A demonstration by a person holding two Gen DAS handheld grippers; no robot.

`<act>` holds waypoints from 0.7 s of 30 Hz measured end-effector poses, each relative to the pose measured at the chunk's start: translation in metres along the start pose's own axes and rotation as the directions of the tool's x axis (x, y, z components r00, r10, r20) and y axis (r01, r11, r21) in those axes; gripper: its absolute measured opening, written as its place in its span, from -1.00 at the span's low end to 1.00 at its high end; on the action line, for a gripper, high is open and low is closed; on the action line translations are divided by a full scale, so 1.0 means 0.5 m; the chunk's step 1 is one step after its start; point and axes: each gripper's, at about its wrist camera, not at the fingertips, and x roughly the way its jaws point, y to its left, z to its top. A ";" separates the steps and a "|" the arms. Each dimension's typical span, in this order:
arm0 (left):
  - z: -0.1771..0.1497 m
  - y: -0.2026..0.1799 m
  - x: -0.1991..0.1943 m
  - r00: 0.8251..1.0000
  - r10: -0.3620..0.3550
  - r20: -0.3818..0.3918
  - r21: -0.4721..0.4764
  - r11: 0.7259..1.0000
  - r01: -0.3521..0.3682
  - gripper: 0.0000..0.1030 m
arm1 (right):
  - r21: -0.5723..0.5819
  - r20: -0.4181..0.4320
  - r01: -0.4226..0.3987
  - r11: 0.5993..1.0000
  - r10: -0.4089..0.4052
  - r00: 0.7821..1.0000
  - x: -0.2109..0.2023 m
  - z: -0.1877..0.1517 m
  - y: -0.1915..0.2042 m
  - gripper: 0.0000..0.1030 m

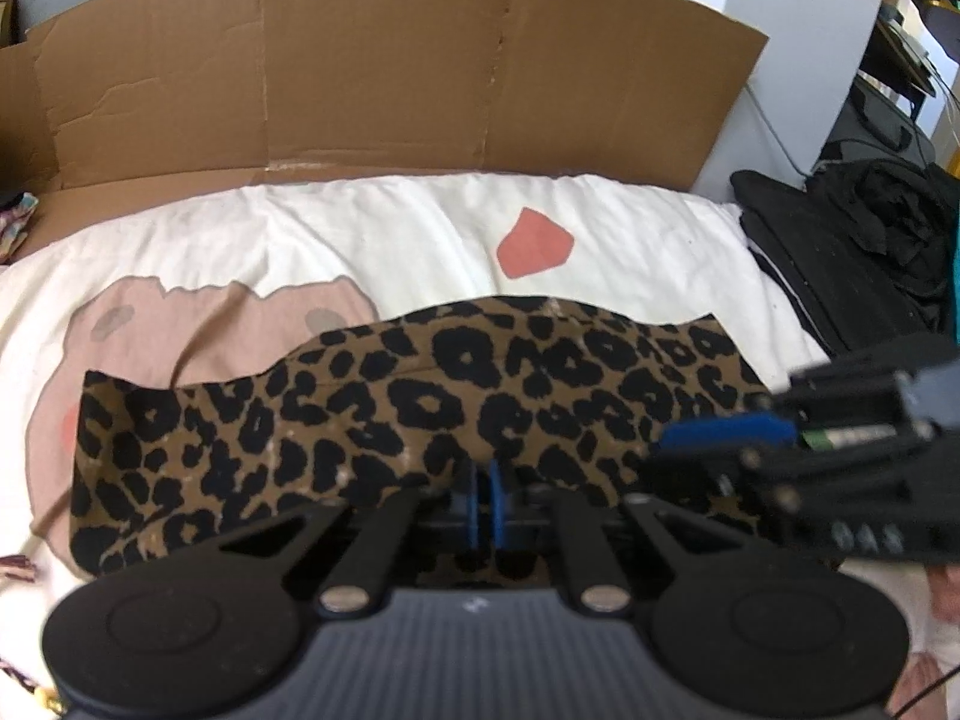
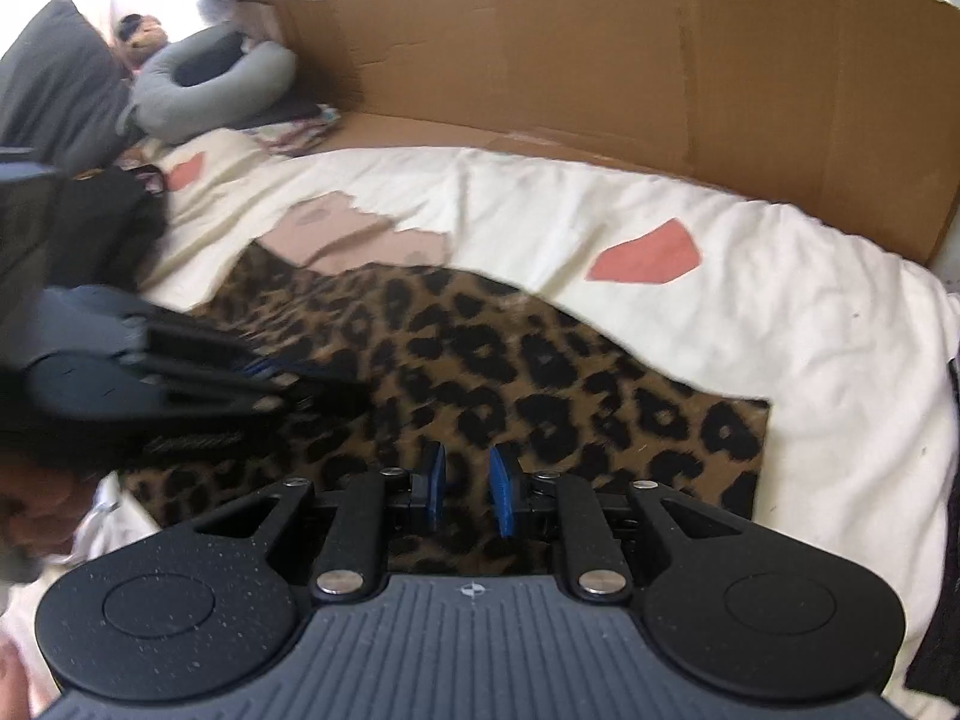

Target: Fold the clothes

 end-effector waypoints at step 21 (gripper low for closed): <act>0.005 0.011 0.006 1.000 -0.009 -0.003 -0.007 1.000 0.009 -0.95 | 0.098 -0.065 0.078 0.992 -0.072 0.995 -0.066 -0.100 -0.056 -0.55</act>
